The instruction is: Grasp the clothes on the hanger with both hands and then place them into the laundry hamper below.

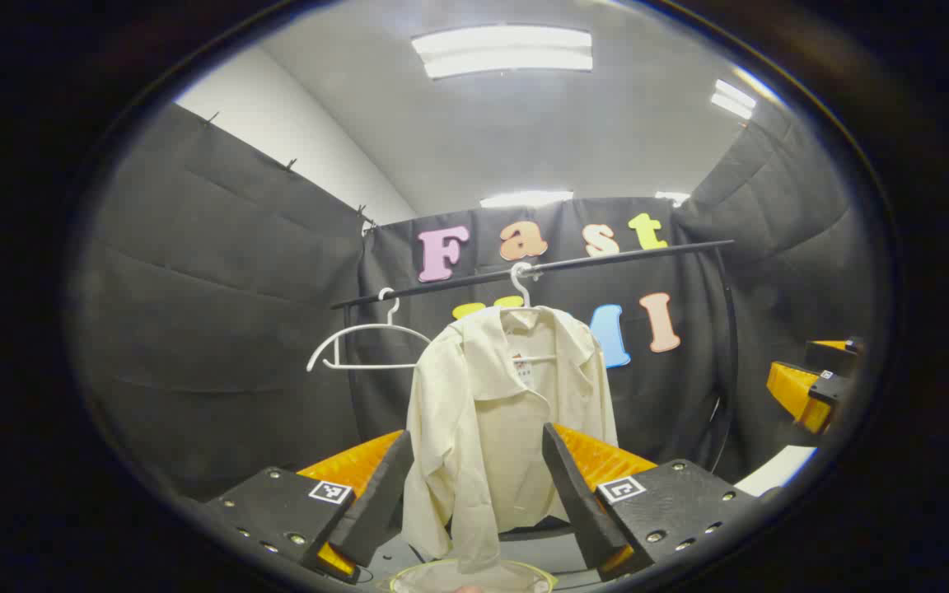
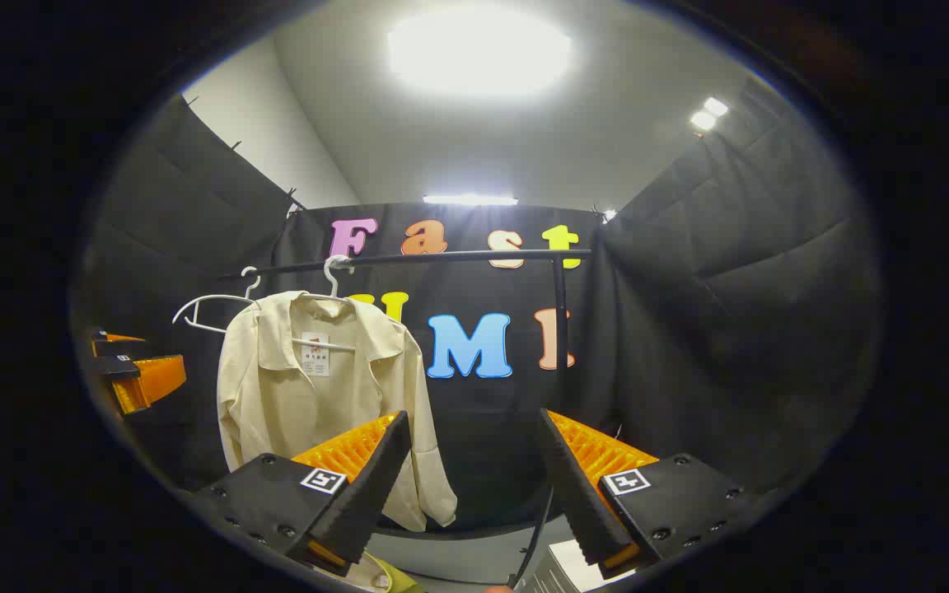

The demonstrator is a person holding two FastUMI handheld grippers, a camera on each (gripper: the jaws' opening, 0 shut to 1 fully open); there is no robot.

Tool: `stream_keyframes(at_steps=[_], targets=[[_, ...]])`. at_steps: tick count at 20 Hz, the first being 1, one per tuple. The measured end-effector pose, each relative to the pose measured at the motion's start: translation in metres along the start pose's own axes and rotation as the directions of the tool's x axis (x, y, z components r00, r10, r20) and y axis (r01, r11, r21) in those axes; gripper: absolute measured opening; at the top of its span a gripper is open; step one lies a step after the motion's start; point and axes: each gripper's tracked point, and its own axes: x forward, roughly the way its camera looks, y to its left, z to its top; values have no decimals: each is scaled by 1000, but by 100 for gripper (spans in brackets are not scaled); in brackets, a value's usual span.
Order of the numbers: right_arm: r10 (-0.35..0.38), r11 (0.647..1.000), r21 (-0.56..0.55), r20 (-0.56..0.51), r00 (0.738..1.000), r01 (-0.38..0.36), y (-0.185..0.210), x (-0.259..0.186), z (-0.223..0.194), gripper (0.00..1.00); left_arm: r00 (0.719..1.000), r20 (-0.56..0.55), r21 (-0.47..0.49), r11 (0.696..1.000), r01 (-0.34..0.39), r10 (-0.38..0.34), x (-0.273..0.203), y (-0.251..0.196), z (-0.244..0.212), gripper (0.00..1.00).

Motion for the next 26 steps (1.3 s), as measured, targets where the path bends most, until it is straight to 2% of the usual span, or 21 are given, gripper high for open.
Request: stream_keyframes(at_steps=[18, 26], targets=[[19, 999, 40, 1, 1000, -19, 5, 29, -2, 97, 1000, 0, 25, 1000, -8, 8, 25, -10, -1, 92], [103, 994, 44, 13, 995, -104, 28, 73, 0, 97, 999, 11, 34, 999, -35, 34, 69, -24, 3, 92]])
